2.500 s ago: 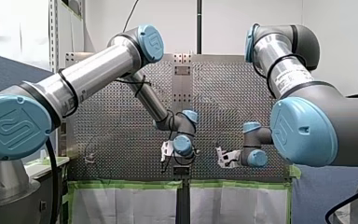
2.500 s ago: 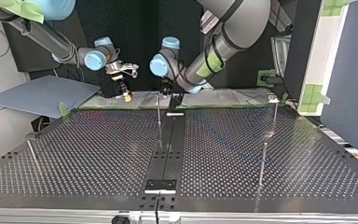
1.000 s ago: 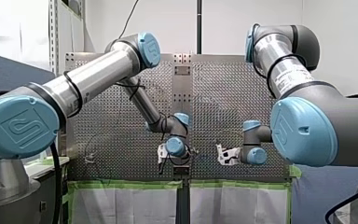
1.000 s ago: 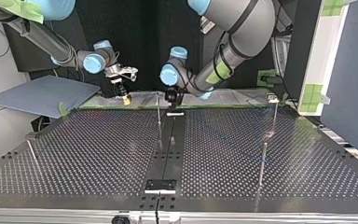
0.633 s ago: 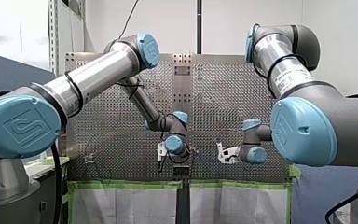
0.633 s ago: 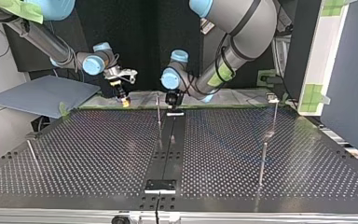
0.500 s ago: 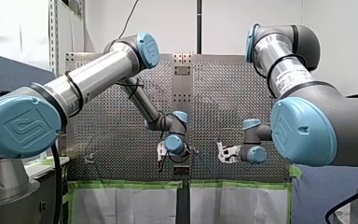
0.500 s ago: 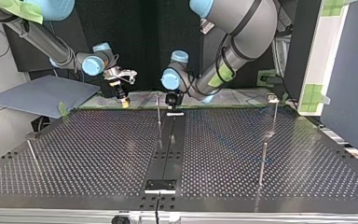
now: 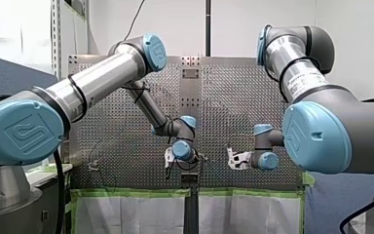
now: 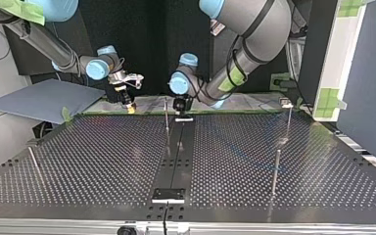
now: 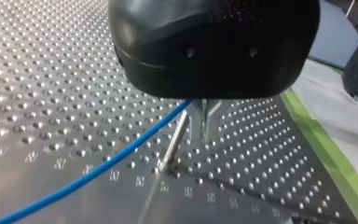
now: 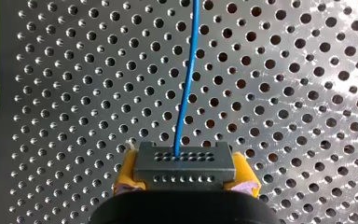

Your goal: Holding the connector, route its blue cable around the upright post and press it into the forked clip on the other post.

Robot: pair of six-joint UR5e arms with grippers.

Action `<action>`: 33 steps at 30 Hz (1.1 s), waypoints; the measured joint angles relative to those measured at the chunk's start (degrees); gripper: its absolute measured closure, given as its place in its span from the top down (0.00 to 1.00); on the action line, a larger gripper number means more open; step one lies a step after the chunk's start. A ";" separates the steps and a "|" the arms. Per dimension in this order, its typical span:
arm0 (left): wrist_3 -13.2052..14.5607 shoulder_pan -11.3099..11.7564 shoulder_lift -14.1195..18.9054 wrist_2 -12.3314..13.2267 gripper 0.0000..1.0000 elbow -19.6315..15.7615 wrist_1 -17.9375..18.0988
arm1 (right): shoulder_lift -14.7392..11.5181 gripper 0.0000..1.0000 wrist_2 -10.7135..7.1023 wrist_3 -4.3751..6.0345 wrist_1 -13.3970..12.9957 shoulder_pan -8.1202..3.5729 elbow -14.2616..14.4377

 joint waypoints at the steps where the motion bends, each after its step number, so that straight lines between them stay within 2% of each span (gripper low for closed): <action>1: 0.16 -0.06 0.00 0.27 0.21 -0.01 0.01 | 0.00 0.00 0.00 0.00 0.02 0.01 0.00; 4: 0.51 -0.20 0.07 1.29 0.21 0.01 0.02 | 0.00 0.00 0.00 -0.01 0.05 0.01 -0.01; 5: 0.58 -0.22 0.07 1.52 0.25 0.01 0.02 | 0.00 0.00 0.00 -0.01 0.06 0.01 -0.02; 6: 0.61 -0.23 0.07 1.64 0.25 0.01 0.01 | 0.01 0.00 0.00 -0.01 0.07 0.01 -0.03; 7: 0.64 -0.24 0.07 1.74 0.65 0.00 -0.01 | 0.00 0.00 0.00 -0.02 0.07 0.01 -0.03; 8: 0.77 -0.25 0.06 1.76 0.82 0.01 -0.13 | 0.00 0.00 -0.01 -0.02 0.08 0.02 -0.03; 9: 0.95 -0.28 0.06 1.72 0.82 0.00 -0.34 | 0.00 0.00 -0.03 -0.02 0.08 0.03 -0.03; 10: 1.21 -0.30 0.07 1.63 0.95 -0.01 -0.60 | 0.00 0.00 -0.05 -0.02 0.09 0.04 -0.02; 11: 1.64 -0.32 0.07 1.42 1.00 -0.01 -1.03 | 0.00 0.00 -0.07 -0.02 0.08 0.04 -0.02; 17: 3.84 -0.84 0.08 -0.14 1.00 -0.04 -3.39 | 0.00 0.00 -0.13 -0.07 0.29 0.07 -0.02; 26: 4.79 -2.83 1.09 1.36 1.00 -0.47 -8.28 | 0.00 0.00 -0.15 -0.17 0.74 0.14 -0.02; 33: 4.88 -3.96 1.72 1.13 1.00 -1.01 -9.49 | -0.01 0.00 -0.10 -0.26 0.95 0.11 -0.03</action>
